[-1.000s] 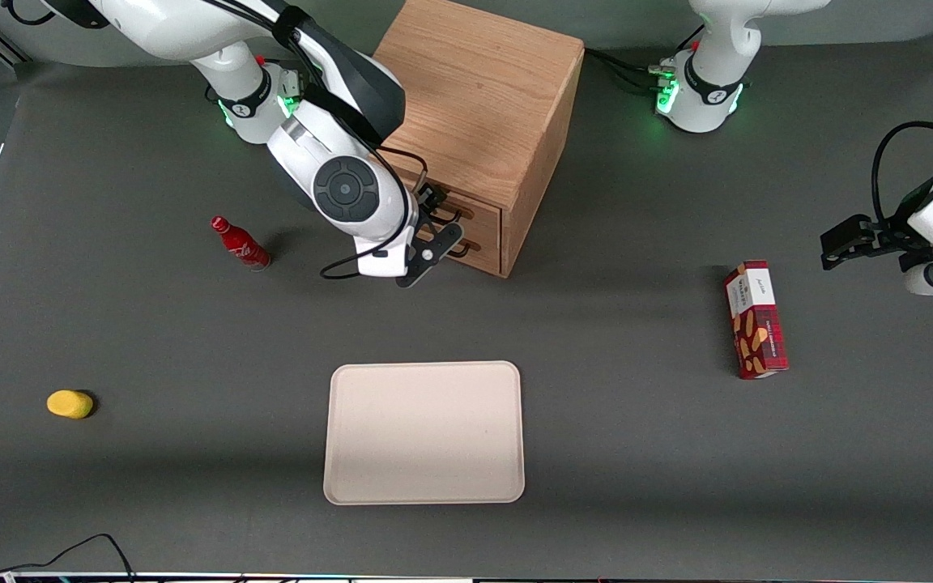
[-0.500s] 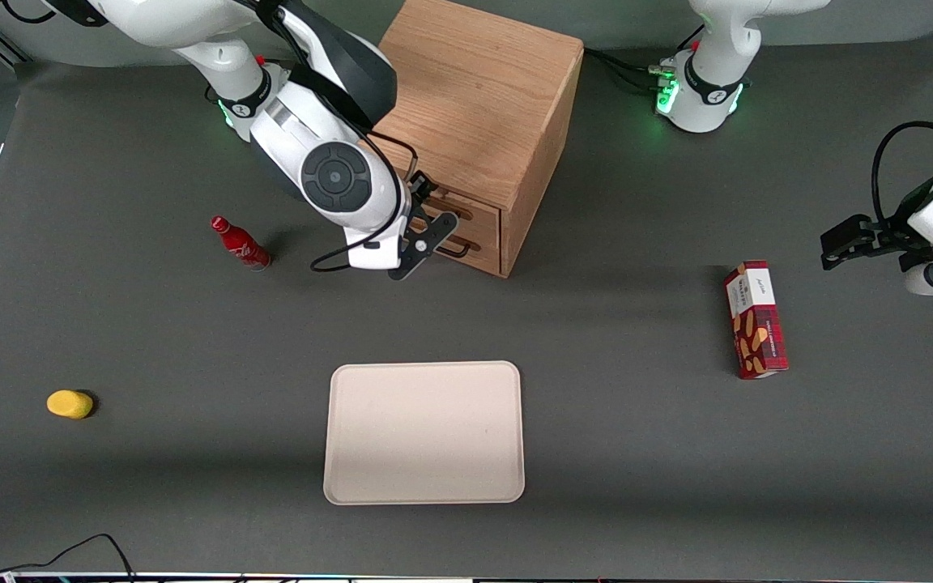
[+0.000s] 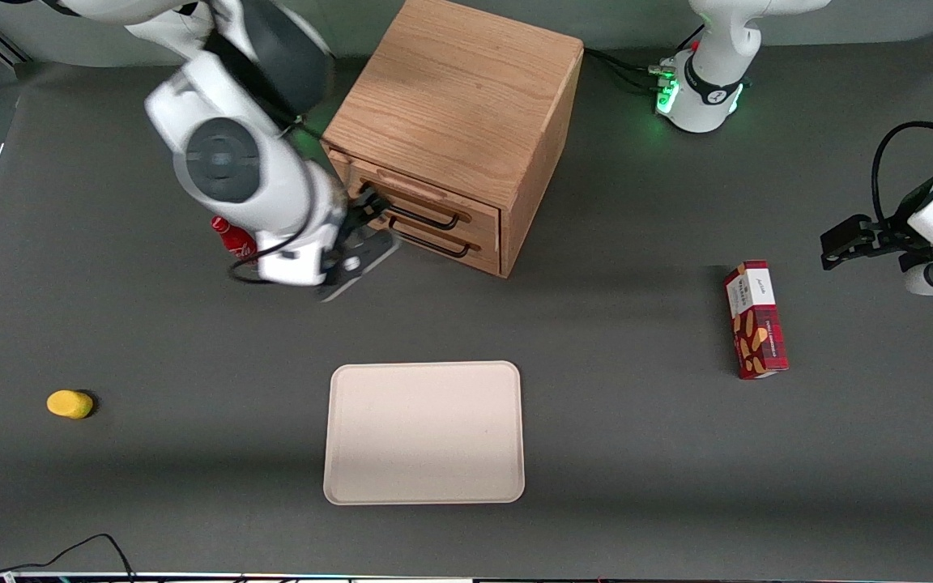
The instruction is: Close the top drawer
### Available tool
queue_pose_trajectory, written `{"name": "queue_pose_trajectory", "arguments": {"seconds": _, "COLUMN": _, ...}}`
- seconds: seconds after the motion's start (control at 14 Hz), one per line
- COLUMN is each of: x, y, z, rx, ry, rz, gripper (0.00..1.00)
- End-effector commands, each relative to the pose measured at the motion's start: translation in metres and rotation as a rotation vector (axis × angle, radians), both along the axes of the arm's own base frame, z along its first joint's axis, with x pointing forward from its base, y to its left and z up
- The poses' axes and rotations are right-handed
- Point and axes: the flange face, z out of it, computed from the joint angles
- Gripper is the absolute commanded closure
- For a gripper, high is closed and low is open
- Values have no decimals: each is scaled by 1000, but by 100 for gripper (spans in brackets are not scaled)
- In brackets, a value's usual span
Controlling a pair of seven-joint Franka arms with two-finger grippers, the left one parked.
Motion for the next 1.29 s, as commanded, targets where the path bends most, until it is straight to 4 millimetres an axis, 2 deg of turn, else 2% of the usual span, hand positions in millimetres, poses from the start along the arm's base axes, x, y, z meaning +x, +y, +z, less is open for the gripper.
{"name": "queue_pose_trajectory", "arguments": {"seconds": 0.0, "x": 4, "y": -51, "z": 38, "rx": -61, "ry": -57, "rz": -20, "gripper": 0}}
{"name": "queue_pose_trajectory", "arguments": {"seconds": 0.14, "x": 17, "y": -109, "z": 53, "rx": -116, "ry": -81, "rz": -179, "gripper": 0}}
{"name": "queue_pose_trajectory", "arguments": {"seconds": 0.29, "x": 22, "y": -166, "z": 58, "rx": -158, "ry": -84, "rz": -361, "gripper": 0}}
{"name": "queue_pose_trajectory", "arguments": {"seconds": 0.5, "x": 32, "y": -248, "z": 54, "rx": -182, "ry": -82, "rz": -527, "gripper": 0}}
{"name": "queue_pose_trajectory", "arguments": {"seconds": 0.57, "x": 34, "y": -266, "z": 53, "rx": -183, "ry": -86, "rz": -549, "gripper": 0}}
{"name": "queue_pose_trajectory", "arguments": {"seconds": 0.79, "x": 28, "y": -295, "z": 41, "rx": -167, "ry": -82, "rz": -602, "gripper": 0}}
{"name": "queue_pose_trajectory", "arguments": {"seconds": 0.93, "x": 14, "y": -303, "z": 32, "rx": -154, "ry": -122, "rz": -619, "gripper": 0}}
{"name": "queue_pose_trajectory", "arguments": {"seconds": 1.07, "x": 2, "y": -310, "z": 33, "rx": -146, "ry": -151, "rz": -636, "gripper": 0}}
{"name": "queue_pose_trajectory", "arguments": {"seconds": 1.21, "x": 1, "y": -315, "z": 40, "rx": -143, "ry": -161, "rz": -643, "gripper": 0}}
